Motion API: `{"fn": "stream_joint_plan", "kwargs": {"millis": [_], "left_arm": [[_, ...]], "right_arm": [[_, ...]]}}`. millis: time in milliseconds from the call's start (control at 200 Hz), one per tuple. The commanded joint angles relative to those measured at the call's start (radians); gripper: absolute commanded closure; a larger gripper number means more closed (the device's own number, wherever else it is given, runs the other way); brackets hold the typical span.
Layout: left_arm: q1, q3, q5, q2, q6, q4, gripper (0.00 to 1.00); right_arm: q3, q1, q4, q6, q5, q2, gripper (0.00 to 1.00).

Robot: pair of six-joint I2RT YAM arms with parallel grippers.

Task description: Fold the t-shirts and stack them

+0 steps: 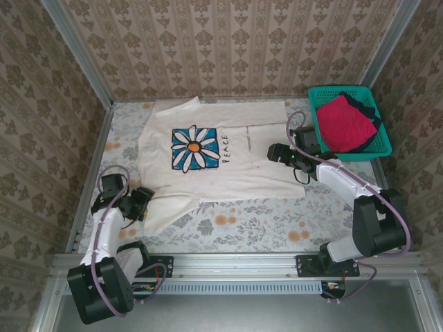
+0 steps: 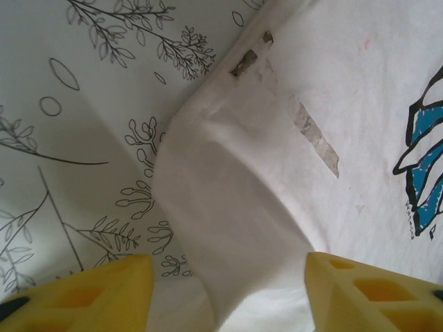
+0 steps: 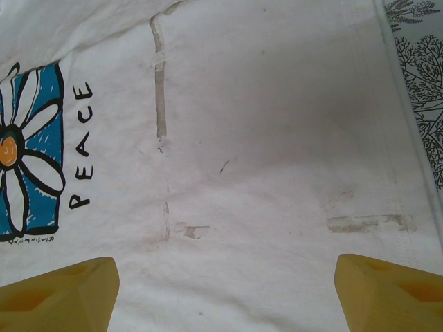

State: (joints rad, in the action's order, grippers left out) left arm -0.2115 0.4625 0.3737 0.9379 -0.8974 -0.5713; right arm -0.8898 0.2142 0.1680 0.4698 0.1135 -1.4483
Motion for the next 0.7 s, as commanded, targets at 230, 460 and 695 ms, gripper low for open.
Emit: {"fn": "stream_joint_plan", "kwargs": {"millis": [230, 460, 695], "left_arm": [[-0.022, 0.008, 0.048, 0.059, 0.043, 0.047, 0.65], [-0.027, -0.004, 0.034, -0.003, 0.054, -0.002, 1.00], [-0.028, -0.030, 0.034, -0.048, 0.072, 0.021, 1.00]], "right_arm": [[0.014, 0.000, 0.032, -0.008, -0.007, 0.015, 0.17], [0.083, -0.008, 0.137, 0.121, -0.246, 0.148, 0.18], [0.270, -0.044, 0.273, 0.249, -0.305, 0.328, 0.21]]}}
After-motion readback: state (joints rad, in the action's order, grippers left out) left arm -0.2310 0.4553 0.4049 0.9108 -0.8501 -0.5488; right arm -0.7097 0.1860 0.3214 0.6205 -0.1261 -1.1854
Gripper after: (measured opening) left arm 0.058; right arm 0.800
